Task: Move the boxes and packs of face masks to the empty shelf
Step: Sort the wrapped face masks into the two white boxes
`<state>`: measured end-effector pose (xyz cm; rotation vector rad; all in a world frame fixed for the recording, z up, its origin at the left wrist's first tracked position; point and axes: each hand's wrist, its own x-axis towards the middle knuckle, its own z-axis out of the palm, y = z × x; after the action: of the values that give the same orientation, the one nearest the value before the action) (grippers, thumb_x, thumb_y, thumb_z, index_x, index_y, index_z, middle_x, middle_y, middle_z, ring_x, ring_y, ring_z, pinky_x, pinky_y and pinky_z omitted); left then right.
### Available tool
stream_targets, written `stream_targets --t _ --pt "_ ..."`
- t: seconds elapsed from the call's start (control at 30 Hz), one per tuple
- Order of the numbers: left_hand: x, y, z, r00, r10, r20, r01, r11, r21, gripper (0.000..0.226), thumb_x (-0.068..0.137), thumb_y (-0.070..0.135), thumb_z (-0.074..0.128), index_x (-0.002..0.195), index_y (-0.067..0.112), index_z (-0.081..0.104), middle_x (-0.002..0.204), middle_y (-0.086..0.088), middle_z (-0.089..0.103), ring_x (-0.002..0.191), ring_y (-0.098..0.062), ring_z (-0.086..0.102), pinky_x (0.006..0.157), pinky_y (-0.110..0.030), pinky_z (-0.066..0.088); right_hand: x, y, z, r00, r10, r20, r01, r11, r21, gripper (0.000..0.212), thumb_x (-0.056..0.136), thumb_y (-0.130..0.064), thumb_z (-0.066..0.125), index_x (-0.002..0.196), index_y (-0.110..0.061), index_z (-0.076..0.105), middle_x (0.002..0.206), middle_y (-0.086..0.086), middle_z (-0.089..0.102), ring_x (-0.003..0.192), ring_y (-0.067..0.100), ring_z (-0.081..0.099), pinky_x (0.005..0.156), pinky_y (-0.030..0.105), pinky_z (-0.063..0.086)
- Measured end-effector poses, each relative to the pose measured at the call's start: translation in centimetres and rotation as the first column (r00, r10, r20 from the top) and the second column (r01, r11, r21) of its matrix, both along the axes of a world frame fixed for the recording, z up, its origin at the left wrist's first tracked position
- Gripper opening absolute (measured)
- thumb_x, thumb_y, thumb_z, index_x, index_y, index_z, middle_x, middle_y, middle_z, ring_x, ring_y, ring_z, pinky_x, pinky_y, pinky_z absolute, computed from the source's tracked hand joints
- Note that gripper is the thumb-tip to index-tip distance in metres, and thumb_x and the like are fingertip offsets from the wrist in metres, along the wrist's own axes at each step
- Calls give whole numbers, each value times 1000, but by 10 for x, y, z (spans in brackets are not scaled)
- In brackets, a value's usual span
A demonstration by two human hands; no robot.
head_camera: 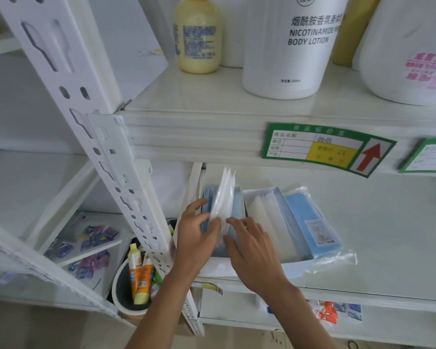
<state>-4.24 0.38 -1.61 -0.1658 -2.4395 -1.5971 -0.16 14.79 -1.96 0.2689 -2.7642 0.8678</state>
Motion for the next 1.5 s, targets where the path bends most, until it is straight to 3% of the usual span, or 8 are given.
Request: stream_targets --t 0.17,0.37,0.47,0.6,0.77,0.93,1.23,1.5 --pt "2 0 29 986 -72 150 75 997 -12 42 95 59 53 69 26 58 59 10 53 57 -3 51 58 -22 40 4 -7 0 999 25 -24 -24 998 55 54 101 -37 45 151 -33 23 113 -4 46 95 14 47 88 28 44" --pt "-5 2 37 992 95 81 -83 986 -143 37 94 20 58 63 19 38 55 8 34 49 -7 37 51 -24 33 8 13 4 999 30 -41 -32 998 -47 47 101 -31 50 147 -29 41 111 -7 50 99 12 46 90 28 45" --pt "-8 1 39 974 152 165 -165 984 65 32 97 25 58 70 11 47 61 -5 47 66 -32 61 59 -40 49 9 53 2 972 -193 -132 186 981 -60 24 95 -17 62 118 -20 69 106 -2 59 97 19 53 85 36 51" --pt "8 43 47 936 -83 341 -68 910 409 13 98 22 60 90 25 70 92 4 74 85 -25 75 67 -49 64 13 84 -3 973 -229 -9 226 955 190 19 98 -23 54 104 -27 72 104 -6 59 96 20 50 84 37 41" --pt "16 71 26 990 15 143 14 979 -201 17 104 18 48 121 17 50 79 -2 58 70 -24 63 55 -17 51 12 81 0 969 -249 5 242 947 210 25 98 -19 44 84 -22 65 96 -7 62 89 21 51 78 36 38" --pt "22 75 32 994 79 76 -34 879 -476 57 104 19 48 155 18 23 69 13 38 56 0 37 44 -15 28 6 80 2 962 -272 10 271 961 50 26 98 -25 48 119 -22 61 111 -4 65 99 23 54 86 38 41" --pt "38 86 47 973 43 225 69 882 -467 74 101 27 49 158 23 2 97 -6 60 85 -22 63 79 -40 58 -10 73 -4 992 1 129 -42 948 317 39 99 -38 42 138 -38 44 132 -19 60 126 17 47 106 36 25" --pt "51 88 50 969 41 244 86 868 -489 68 102 29 47 157 22 7 88 2 47 73 -11 52 64 -21 44 -23 74 5 977 -17 213 -70 917 392 54 89 -33 53 138 -35 31 132 -12 59 120 24 50 98 44 28"
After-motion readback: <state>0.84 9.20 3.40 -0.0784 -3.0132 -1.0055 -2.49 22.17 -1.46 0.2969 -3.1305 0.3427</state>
